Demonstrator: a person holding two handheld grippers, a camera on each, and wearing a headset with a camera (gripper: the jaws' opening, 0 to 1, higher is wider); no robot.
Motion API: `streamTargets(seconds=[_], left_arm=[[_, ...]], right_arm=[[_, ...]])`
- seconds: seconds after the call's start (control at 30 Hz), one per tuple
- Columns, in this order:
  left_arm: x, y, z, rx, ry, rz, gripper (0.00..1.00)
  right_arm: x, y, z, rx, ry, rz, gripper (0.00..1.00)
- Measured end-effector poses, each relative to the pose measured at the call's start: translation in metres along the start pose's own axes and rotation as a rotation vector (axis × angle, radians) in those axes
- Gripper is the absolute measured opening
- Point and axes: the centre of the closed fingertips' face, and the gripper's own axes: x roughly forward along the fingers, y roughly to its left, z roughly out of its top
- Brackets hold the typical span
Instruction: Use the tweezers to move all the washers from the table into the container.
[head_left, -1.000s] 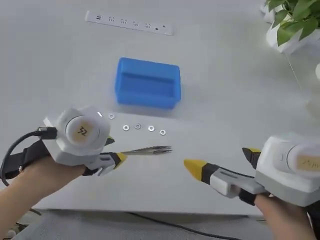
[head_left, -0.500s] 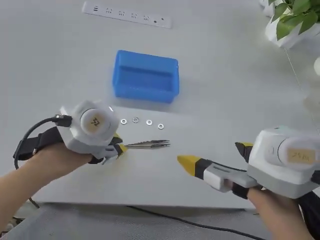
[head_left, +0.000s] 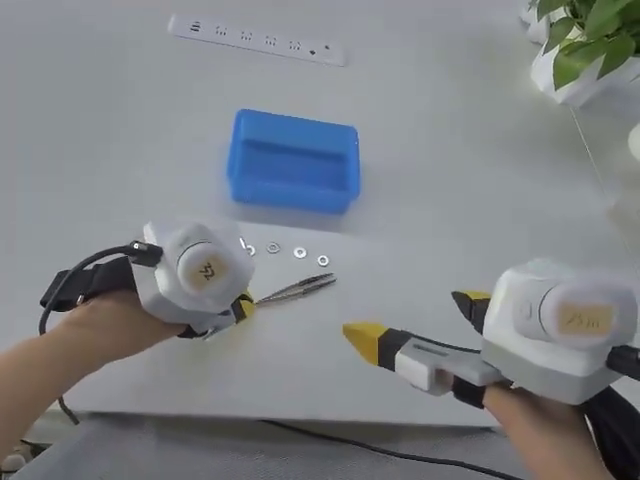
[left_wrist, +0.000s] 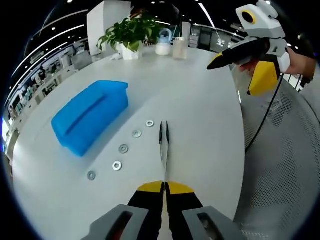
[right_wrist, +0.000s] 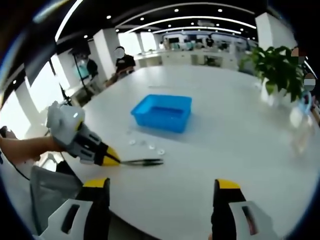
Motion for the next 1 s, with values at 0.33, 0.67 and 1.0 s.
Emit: streamTargets(seconds=[0.33, 0.67, 1.0], left_arm=[[-0.034, -0.009, 0.029, 0.03, -0.081, 0.022, 0.0], [-0.057, -0.016, 0.058, 0.075, -0.136, 0.036, 0.0], [-0.063, -0.022, 0.073, 0.135, -0.135, 0.026, 0.0]], right_arm=[[0.025, 0.048, -0.006, -0.217, 0.081, 0.201, 0.54], [0.061, 0.07, 0.0, -0.454, 0.088, 0.275, 0.34], [0.076, 0.086, 0.009, -0.594, 0.072, 0.346, 0.2]])
